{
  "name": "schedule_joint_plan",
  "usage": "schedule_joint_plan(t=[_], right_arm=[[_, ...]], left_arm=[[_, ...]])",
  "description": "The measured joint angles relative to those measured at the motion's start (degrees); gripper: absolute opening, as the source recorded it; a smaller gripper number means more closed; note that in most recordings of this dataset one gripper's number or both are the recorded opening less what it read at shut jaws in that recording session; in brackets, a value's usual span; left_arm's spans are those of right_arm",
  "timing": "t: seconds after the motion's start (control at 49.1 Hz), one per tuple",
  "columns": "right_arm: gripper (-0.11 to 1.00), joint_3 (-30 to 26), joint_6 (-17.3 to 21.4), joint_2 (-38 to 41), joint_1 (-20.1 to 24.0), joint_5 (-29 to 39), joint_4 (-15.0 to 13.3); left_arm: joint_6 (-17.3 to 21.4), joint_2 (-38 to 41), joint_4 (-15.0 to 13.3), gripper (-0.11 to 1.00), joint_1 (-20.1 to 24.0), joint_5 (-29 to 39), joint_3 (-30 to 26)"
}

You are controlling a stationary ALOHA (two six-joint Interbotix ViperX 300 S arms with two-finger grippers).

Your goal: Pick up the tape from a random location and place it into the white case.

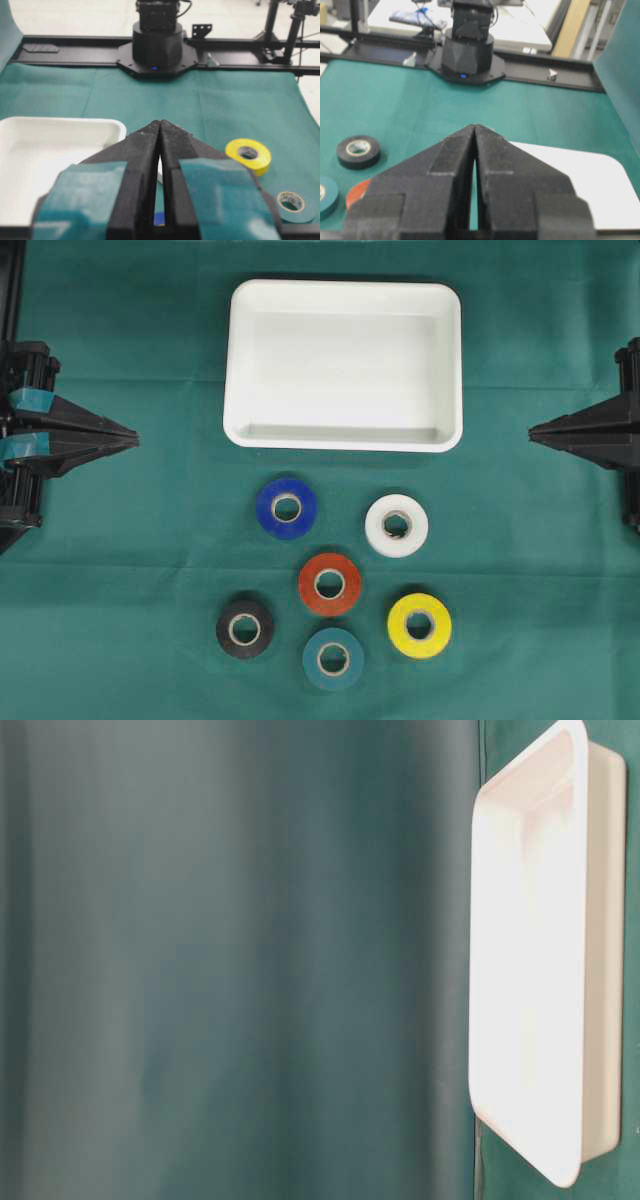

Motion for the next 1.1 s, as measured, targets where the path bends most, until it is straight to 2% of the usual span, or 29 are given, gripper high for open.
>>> schedule_joint_plan(t=[0.041,0.142,0.183,0.305,0.407,0.468,0.509,0.936,1.099], right_arm=[[0.0,0.1,0.0,0.0,-0.1,0.4,0.0],[0.06,0.0,0.1,0.0,-0.1,0.9,0.0],[0.14,0.0,0.2,0.0,-0.1,1.1,0.0],[0.51,-0.1,1.1,0.0,-0.1,1.1,0.1],[0.79,-0.1,1.1,0.2,-0.2,1.1,0.1],[0.9,-0.1,1.2,0.4,-0.3,1.1,0.1],[0.92,-0.1,1.1,0.5,-0.3,1.1,0.1],[0.92,-0.1,1.1,0.9,-0.3,1.1,0.1],[0.92,-0.2,1.2,0.9,-0.2,1.3,0.1]], left_arm=[[0.0,0.0,0.0,0.07,0.0,0.0,0.0],[0.0,0.0,0.0,0.29,0.0,0.2,0.0],[-0.1,0.1,0.0,0.41,0.0,0.0,0.0],[0.0,0.0,0.0,0.77,0.0,0.0,0.0],[0.1,0.1,0.0,0.97,0.0,0.0,0.0],[0.0,0.1,0.0,1.0,0.0,0.2,0.0],[0.0,0.1,0.0,0.99,0.0,0.2,0.0],[-1.0,0.1,0.0,0.99,-0.3,0.3,-0.1],[-1.3,0.1,-0.1,0.99,-3.2,0.4,-0.1]])
